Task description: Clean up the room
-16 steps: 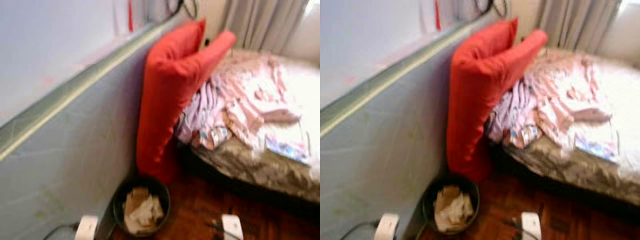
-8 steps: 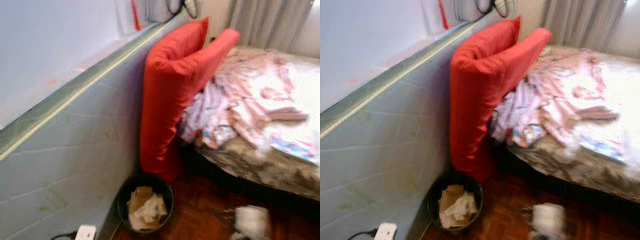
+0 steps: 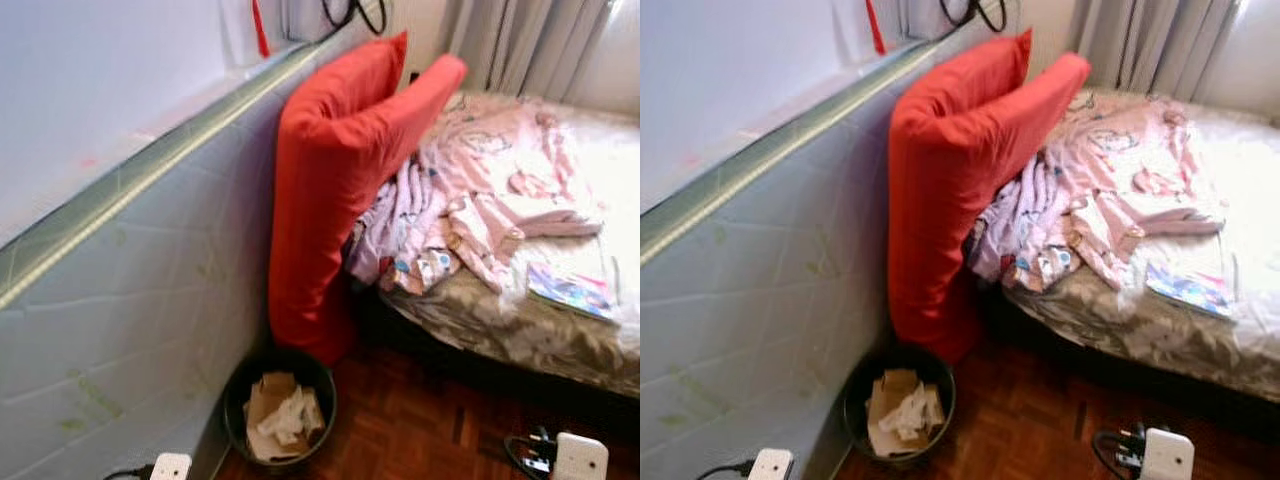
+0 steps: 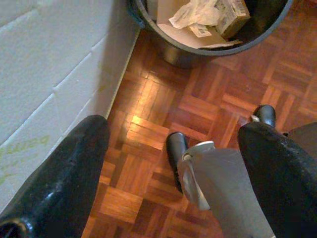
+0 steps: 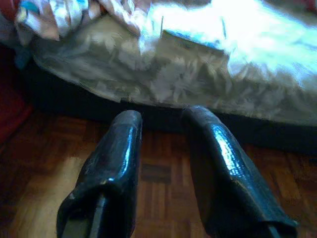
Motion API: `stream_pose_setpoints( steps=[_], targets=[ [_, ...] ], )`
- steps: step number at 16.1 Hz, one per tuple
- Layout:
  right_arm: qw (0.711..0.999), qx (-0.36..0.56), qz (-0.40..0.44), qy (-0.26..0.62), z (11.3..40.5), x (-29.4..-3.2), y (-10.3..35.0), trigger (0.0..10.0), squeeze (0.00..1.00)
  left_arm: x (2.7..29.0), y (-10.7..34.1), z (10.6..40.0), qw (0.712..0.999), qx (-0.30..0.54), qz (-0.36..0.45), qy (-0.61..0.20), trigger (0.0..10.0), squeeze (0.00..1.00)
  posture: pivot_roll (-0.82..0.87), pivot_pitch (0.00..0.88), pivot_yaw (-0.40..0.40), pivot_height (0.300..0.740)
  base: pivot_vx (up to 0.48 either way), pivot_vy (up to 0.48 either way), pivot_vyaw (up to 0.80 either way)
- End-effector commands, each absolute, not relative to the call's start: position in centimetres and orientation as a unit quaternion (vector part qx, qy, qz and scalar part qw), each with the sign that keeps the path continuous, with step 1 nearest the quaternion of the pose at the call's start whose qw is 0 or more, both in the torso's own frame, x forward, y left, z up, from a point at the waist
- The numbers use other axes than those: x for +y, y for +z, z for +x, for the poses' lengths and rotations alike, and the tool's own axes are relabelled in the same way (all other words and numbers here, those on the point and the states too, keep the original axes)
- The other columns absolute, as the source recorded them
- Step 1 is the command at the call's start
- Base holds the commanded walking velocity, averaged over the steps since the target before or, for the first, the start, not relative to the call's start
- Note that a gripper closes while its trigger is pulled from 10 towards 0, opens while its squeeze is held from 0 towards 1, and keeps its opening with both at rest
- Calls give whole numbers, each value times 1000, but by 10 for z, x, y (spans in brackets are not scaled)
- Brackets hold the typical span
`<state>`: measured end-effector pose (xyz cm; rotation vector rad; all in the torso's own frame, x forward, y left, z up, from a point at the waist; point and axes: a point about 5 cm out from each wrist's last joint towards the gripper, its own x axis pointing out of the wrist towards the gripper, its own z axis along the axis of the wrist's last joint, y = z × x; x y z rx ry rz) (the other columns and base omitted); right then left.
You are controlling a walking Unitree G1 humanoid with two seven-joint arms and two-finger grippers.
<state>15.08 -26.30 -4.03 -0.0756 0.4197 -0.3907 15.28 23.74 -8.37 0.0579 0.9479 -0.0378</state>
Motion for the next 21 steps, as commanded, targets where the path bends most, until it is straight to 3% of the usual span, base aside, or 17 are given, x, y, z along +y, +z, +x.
stream_pose_setpoints(
  steps=[1,4,6,12,16,21],
  targets=[
    [946,248,-25,-205,141,-266,-51,10000,0,238,-85,149,886,463,27,-15,10000,0,0,3,-11,740,0,0,0],
    [895,420,66,-137,114,-239,-92,10000,0,235,-85,150,887,460,26,-21,10000,0,-7,2,-9,740,0,0,0],
    [881,449,65,-135,105,-234,-98,10000,0,234,-85,151,888,459,26,-21,10000,0,6,0,-14,740,0,0,0],
    [886,432,103,-134,138,-218,-94,10000,0,234,-85,152,889,457,32,-19,10000,0,0,7,-15,740,0,0,0],
    [887,432,101,-126,132,-231,-93,10000,0,232,-85,152,889,455,34,-26,10000,0,-3,13,-21,740,0,-383,0],
    [882,446,101,-115,130,-222,-96,10000,0,233,-87,148,886,461,39,-25,10000,0,-16,0,-25,740,0,-399,-278]
  ],
)
